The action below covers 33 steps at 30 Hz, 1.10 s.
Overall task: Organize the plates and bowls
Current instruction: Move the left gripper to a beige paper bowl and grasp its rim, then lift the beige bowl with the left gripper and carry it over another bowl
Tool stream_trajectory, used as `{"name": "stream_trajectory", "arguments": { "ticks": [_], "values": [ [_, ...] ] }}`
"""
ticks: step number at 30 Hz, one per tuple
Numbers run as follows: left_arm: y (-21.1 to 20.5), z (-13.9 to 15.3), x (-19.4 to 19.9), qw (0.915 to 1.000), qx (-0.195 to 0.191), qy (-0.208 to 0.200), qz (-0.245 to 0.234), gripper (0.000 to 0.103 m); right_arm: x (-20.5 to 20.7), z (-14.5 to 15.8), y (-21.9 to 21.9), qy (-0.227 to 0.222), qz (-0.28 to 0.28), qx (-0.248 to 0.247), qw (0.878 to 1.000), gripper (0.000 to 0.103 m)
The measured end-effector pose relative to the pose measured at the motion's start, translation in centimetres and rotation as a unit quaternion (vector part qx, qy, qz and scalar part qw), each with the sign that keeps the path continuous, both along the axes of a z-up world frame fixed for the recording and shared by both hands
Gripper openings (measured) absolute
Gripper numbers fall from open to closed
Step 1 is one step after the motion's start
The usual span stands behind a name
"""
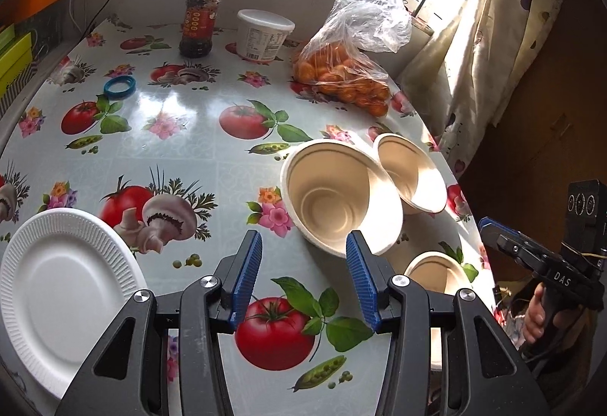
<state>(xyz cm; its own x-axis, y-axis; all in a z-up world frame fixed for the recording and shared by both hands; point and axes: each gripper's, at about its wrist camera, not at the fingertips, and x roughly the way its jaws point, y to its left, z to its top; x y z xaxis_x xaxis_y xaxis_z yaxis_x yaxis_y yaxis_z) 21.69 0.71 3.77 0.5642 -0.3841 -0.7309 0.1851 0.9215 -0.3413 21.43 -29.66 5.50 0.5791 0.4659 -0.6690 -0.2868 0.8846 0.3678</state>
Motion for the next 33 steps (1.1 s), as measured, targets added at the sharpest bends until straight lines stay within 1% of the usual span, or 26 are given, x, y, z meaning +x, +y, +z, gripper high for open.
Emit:
{"name": "stream_trajectory", "arguments": {
  "ticks": [3, 5, 9, 11, 13, 14, 16, 18, 20, 22, 23, 25, 27, 33],
  "values": [
    [-0.7, -0.1, 0.8, 0.9998, 0.016, -0.008, 0.002, 0.047, 1.0, -0.5, 0.3, 0.003, 0.008, 0.000, 1.000, 0.046],
    [-1.1, -0.5, 1.7, 0.9999, 0.017, -0.002, -0.002, 0.047, 1.8, -0.8, 0.7, 0.009, 0.019, -0.003, 1.000, 0.041],
    [-1.7, -1.2, 3.1, 0.9997, 0.023, 0.008, -0.006, 0.047, 3.2, -1.4, 1.4, 0.024, 0.031, -0.007, 0.999, 0.040],
    [-1.7, -1.6, 3.9, 0.9996, 0.026, 0.011, -0.001, 0.047, 3.8, -1.7, 1.7, 0.033, 0.035, -0.004, 0.999, 0.037],
    [-1.3, -2.0, 4.6, 0.9996, 0.018, 0.018, 0.009, 0.047, 4.2, -2.0, 2.1, 0.039, 0.039, 0.000, 0.998, 0.037],
    [-1.0, -2.2, 4.9, 0.9995, 0.012, 0.025, 0.014, 0.047, 4.4, -2.2, 2.3, 0.043, 0.042, 0.000, 0.998, 0.035],
    [-0.9, -2.6, 5.5, 0.9992, 0.000, 0.038, 0.014, 0.047, 4.9, -2.5, 2.9, 0.051, 0.048, -0.002, 0.998, 0.035],
    [-0.9, -2.7, 5.7, 0.9993, 0.004, 0.036, 0.013, 0.047, 5.4, -2.9, 3.3, 0.059, 0.051, 0.000, 0.997, 0.034],
    [-1.1, -2.8, 6.0, 0.9994, 0.005, 0.034, 0.008, 0.047, 5.9, -3.2, 3.6, 0.067, 0.054, 0.004, 0.996, 0.029],
    [-1.1, -2.9, 6.3, 0.9992, 0.007, 0.038, 0.009, 0.047, 6.3, -3.4, 4.0, 0.072, 0.056, 0.006, 0.996, 0.029],
    [-1.2, -3.0, 6.4, 0.9991, 0.010, 0.039, 0.010, 0.047, 6.5, -3.6, 4.1, 0.075, 0.057, 0.007, 0.996, 0.027],
    [-1.5, -3.1, 6.5, 0.9991, 0.021, 0.035, 0.004, 0.039, 6.6, -3.8, 4.3, 0.079, 0.056, 0.010, 0.995, 0.024],
    [-1.7, -3.2, 6.7, 0.9990, 0.029, 0.034, -0.001, 0.037, 6.8, -4.0, 4.4, 0.083, 0.054, 0.012, 0.995, 0.023],
    [-2.0, -3.5, 7.0, 0.9989, 0.025, 0.036, -0.012, 0.036, 7.2, -4.5, 4.3, 0.094, 0.045, 0.018, 0.994, 0.023]
  ]
}}
